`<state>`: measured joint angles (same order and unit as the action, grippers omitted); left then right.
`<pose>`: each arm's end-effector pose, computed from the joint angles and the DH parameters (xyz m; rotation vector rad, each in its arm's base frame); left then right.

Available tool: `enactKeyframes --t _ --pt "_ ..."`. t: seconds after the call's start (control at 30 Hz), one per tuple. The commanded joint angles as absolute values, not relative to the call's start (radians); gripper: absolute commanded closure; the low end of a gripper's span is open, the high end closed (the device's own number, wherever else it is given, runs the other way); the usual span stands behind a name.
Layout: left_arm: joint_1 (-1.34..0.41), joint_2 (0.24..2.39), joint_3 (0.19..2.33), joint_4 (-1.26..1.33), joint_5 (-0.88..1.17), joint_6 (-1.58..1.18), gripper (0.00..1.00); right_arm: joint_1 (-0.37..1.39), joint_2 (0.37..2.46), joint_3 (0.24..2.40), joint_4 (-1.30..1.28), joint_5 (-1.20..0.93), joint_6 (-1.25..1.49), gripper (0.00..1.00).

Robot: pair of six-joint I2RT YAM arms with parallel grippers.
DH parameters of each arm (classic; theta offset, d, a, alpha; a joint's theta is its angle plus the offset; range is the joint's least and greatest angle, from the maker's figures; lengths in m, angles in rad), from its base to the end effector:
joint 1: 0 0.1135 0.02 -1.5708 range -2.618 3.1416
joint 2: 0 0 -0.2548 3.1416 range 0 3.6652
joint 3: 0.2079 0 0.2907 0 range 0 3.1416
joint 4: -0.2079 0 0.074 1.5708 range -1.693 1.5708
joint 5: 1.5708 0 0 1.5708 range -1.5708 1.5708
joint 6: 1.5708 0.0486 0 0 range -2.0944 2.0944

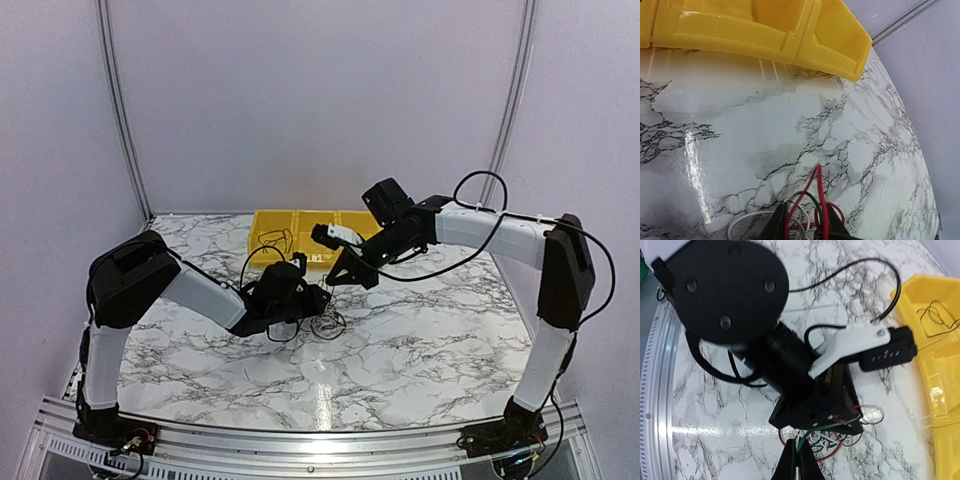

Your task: Untangle the cables

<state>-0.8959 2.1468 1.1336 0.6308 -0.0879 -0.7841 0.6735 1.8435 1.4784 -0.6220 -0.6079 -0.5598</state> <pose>0.2994 -0.3672 0.0719 0.0549 2.0939 -0.9919 0.3254 0.2952 0.2183 -1.6236 1.8866 0.8183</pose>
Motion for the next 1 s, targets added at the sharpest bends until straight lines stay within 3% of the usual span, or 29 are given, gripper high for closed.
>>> enactKeyframes --t 0.0,0.13,0.47,0.83,0.97 --pt "-0.92 2.187 1.142 0.656 -0.144 -0.81 0.8 0.648 1.724 1.634 -0.657 -0.693 -0.508 1.0" --pt "-0.929 2.218 1.143 0.657 -0.144 -0.817 0.85 0.622 1.707 1.776 -0.704 -0.727 -0.502 1.0" --pt "-0.939 2.284 1.137 0.658 -0.132 -0.859 0.86 0.592 1.655 2.086 -0.709 -0.746 -0.465 1.0" --pt "-0.943 2.301 1.116 0.691 -0.121 -0.851 0.85 0.531 1.601 2.038 -0.697 -0.723 -0.468 1.0" --pt "-0.942 2.268 1.057 0.779 -0.112 -0.851 0.77 0.528 1.578 1.97 -0.678 -0.72 -0.469 1.0"
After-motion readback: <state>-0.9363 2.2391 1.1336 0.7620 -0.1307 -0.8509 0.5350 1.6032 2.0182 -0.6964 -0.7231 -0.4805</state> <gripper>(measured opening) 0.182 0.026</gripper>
